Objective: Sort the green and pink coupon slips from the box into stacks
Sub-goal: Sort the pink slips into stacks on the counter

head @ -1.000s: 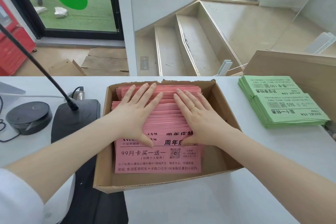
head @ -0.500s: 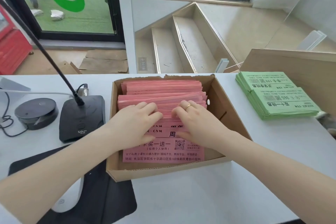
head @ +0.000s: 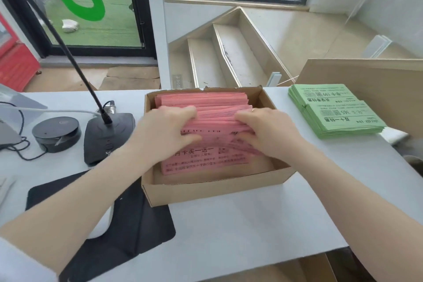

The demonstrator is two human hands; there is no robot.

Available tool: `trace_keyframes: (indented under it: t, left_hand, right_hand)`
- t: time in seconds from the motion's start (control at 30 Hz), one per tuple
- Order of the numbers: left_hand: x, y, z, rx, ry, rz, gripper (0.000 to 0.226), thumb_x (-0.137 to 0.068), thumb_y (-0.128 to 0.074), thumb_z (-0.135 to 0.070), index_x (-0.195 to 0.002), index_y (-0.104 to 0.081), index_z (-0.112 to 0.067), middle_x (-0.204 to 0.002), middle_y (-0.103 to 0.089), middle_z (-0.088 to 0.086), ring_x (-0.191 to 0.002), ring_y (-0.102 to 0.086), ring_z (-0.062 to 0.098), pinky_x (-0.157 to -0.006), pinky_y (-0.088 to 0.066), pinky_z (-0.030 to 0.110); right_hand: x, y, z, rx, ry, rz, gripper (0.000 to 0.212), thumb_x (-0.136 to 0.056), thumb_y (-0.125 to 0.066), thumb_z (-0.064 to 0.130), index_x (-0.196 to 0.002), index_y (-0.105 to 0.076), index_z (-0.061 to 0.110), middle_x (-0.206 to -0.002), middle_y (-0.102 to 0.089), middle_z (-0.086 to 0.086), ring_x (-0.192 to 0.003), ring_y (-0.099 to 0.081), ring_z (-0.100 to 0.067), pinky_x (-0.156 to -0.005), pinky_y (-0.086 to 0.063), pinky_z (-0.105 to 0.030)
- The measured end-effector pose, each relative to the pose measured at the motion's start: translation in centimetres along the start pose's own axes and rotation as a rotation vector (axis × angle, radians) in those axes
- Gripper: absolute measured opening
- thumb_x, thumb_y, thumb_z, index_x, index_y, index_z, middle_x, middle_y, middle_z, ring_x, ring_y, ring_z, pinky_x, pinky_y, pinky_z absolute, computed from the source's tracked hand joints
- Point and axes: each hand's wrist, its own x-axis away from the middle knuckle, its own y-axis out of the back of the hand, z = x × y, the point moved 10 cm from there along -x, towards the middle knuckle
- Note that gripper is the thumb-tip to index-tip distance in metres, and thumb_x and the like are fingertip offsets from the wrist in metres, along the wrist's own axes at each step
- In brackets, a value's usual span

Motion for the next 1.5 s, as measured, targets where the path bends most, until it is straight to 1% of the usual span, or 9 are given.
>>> trace_keyframes:
  t: [0.13,0.33,0.57,0.7,0.8,0.97,1.1,1.3,1.5]
  left_hand:
    - [2.1,6.1,-2.6,0.393,0.112,-0.287,0.022,-0.067,-0.079,-0.029,-0.081,-0.062,-0.031,-0.076,-0.061,-0.022,-0.066,-0.056,-0.008,-0.067,-0.041,0.000]
    - [7.1,5.8,-8.9,0.892,0.106,-0.353,0.031,-0.067,-0.076,-0.003,-0.079,-0.061,-0.027,-0.086,-0.069,-0.027,-0.088,-0.065,-0.005,-0.073,-0.049,0.009]
    - [13.0,-5.0,-12.0,0.795,0.228,-0.160,0.033,-0.071,-0.076,0.001,-0.081,-0.065,-0.029,-0.084,-0.067,-0.030,-0.079,-0.064,-0.007,-0.070,-0.045,0.004]
    - [14.3,-7.9,-11.4,0.747,0.319,-0.187,0.039,-0.078,-0.071,-0.005,-0.095,-0.057,-0.037,-0.088,-0.065,-0.033,-0.081,-0.061,-0.006,-0.070,-0.041,0.005]
    - [14.5,-8.8,-11.0,0.879,0.382,-0.228,0.056,-0.079,-0.070,-0.004,-0.110,-0.046,-0.043,-0.094,-0.068,-0.012,-0.084,-0.063,0.013,-0.075,-0.050,0.025]
    - [16.1,-12.3,-10.2,1.179,0.555,-0.219,0.040,-0.082,-0.063,0.002,-0.105,-0.050,-0.027,-0.100,-0.065,0.002,-0.095,-0.063,0.015,-0.083,-0.051,0.032]
    - [15.8,-13.9,-10.8,1.256,0.553,-0.163,0.035,-0.084,-0.059,0.005,-0.105,-0.051,-0.021,-0.098,-0.065,-0.002,-0.091,-0.063,0.006,-0.081,-0.049,0.023]
    - [14.3,-14.0,-11.5,1.227,0.465,-0.084,0.032,-0.090,-0.048,0.005,-0.109,-0.043,-0.020,-0.103,-0.060,-0.002,-0.094,-0.059,0.001,-0.082,-0.048,0.020]
    - [13.2,-13.2,-11.6,1.208,0.436,-0.153,0.030,-0.092,-0.043,0.007,-0.102,-0.044,-0.021,-0.098,-0.062,-0.002,-0.091,-0.059,-0.001,-0.082,-0.048,0.017]
  right_hand:
    - [2.6,7.2,0.3,-0.064,0.089,-0.307,0.025,-0.076,-0.056,0.029,-0.095,-0.066,0.014,-0.089,-0.070,-0.002,-0.072,-0.062,-0.030,-0.053,-0.036,-0.028]
    - [9.3,11.4,0.6,-0.021,0.163,-0.368,0.021,-0.063,-0.064,0.027,-0.081,-0.067,0.017,-0.070,-0.066,0.003,-0.056,-0.060,-0.025,-0.045,-0.036,-0.025]
    - [16.1,0.0,-1.6,-0.021,0.058,0.211,0.025,-0.085,-0.058,0.033,-0.109,-0.056,0.027,-0.103,-0.063,0.006,-0.097,-0.055,-0.020,-0.064,-0.034,-0.027]
    - [18.0,-3.3,-3.1,-0.048,-0.037,0.196,0.024,-0.086,-0.057,0.035,-0.106,-0.056,0.021,-0.099,-0.062,0.003,-0.092,-0.056,-0.022,-0.063,-0.032,-0.028]
    - [18.5,-3.3,-4.5,-0.068,-0.047,0.153,0.027,-0.081,-0.064,0.039,-0.100,-0.059,0.021,-0.091,-0.064,0.004,-0.085,-0.056,-0.021,-0.064,-0.031,-0.027]
    - [22.0,-4.8,-9.3,-0.901,-0.347,0.070,0.036,-0.073,-0.075,0.009,-0.101,-0.058,0.023,-0.092,-0.065,0.009,-0.084,-0.063,-0.010,-0.071,-0.048,-0.012]
    - [23.9,-7.3,-10.3,-1.410,-0.515,-0.027,0.054,-0.079,-0.065,-0.006,-0.122,-0.049,0.023,-0.100,-0.066,0.001,-0.088,-0.066,-0.009,-0.071,-0.051,-0.017]
    - [23.3,-8.5,-10.0,-1.480,-0.559,-0.095,0.028,-0.080,-0.059,-0.013,-0.089,-0.056,0.014,-0.081,-0.069,0.002,-0.077,-0.065,-0.010,-0.066,-0.052,-0.022]
    - [22.9,-6.2,-11.6,-1.459,-0.489,-0.236,0.025,-0.080,-0.057,-0.017,-0.089,-0.054,0.007,-0.081,-0.071,0.001,-0.081,-0.067,-0.018,-0.068,-0.056,-0.031]
